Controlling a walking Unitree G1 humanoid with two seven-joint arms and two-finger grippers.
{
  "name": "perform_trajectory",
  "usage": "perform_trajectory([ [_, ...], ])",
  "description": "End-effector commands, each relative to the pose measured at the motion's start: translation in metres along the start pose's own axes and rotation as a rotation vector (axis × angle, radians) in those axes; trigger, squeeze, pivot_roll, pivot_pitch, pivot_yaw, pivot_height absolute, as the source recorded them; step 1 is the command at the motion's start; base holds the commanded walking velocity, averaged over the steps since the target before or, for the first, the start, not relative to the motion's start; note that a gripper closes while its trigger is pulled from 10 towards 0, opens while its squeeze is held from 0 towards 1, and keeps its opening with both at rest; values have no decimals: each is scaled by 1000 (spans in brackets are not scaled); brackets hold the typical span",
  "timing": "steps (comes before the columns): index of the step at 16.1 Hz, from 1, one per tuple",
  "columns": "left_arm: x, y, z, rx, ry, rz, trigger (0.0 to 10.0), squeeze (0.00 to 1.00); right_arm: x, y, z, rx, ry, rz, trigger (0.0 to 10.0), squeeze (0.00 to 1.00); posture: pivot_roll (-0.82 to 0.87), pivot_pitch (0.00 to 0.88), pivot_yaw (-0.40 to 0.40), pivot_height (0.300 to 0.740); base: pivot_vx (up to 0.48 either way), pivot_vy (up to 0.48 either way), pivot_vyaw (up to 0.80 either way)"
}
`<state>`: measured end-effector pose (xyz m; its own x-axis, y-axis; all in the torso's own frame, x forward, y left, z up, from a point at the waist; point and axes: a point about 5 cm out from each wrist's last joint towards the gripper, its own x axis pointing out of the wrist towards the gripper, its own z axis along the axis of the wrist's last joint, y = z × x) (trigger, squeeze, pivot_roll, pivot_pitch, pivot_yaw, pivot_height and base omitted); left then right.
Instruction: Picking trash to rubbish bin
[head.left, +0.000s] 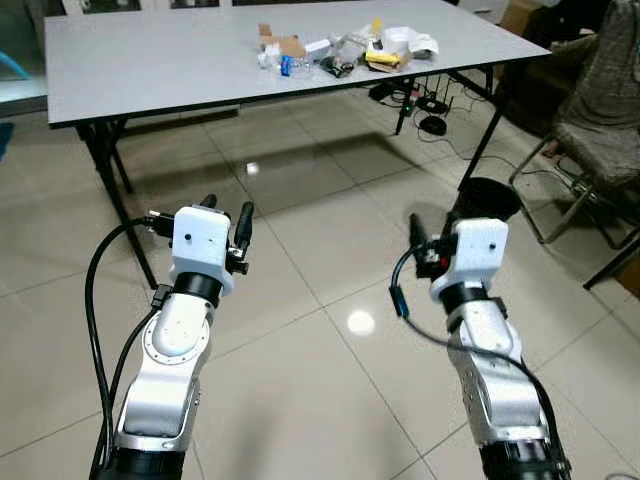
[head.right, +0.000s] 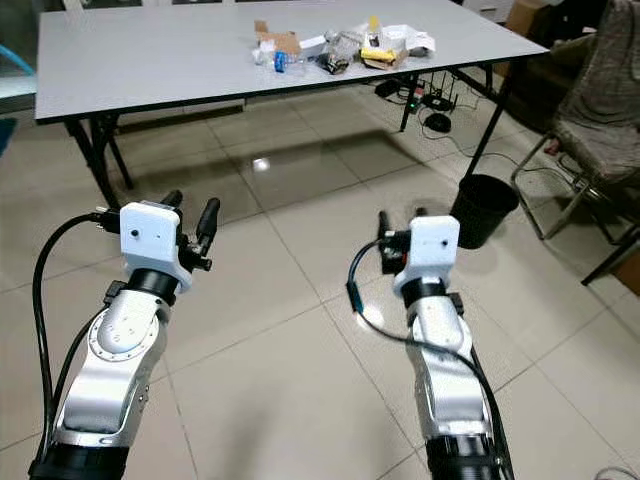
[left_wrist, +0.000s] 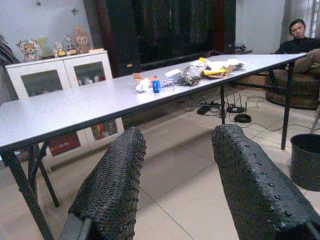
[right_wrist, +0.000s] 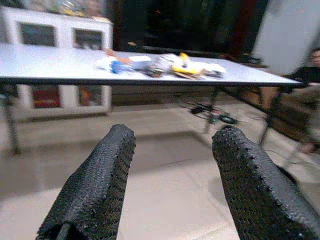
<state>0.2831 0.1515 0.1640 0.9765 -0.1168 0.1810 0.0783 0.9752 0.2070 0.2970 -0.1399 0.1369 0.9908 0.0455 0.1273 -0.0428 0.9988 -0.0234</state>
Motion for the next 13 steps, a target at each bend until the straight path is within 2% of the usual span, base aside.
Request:
perform_trajectory([
  [1,2,1,2,-16,3,-1,10000,0,3,-6,-1,-23,17,-32,10000,0,3,3,-83,740,416,0,0],
  [3,6,2,3,-56,10,34,10000,0,7,-5,2,5,28,-9,10000,0,7,0,-88,740,424,0,0],
  [4,8,4,5,-71,3,46,10000,0,9,-5,7,-25,15,9,10000,0,7,0,-88,740,472,0,0],
  [13,14,5,13,-74,-11,50,10000,0,10,4,7,-38,18,79,10000,0,6,0,-92,740,480,0,0],
])
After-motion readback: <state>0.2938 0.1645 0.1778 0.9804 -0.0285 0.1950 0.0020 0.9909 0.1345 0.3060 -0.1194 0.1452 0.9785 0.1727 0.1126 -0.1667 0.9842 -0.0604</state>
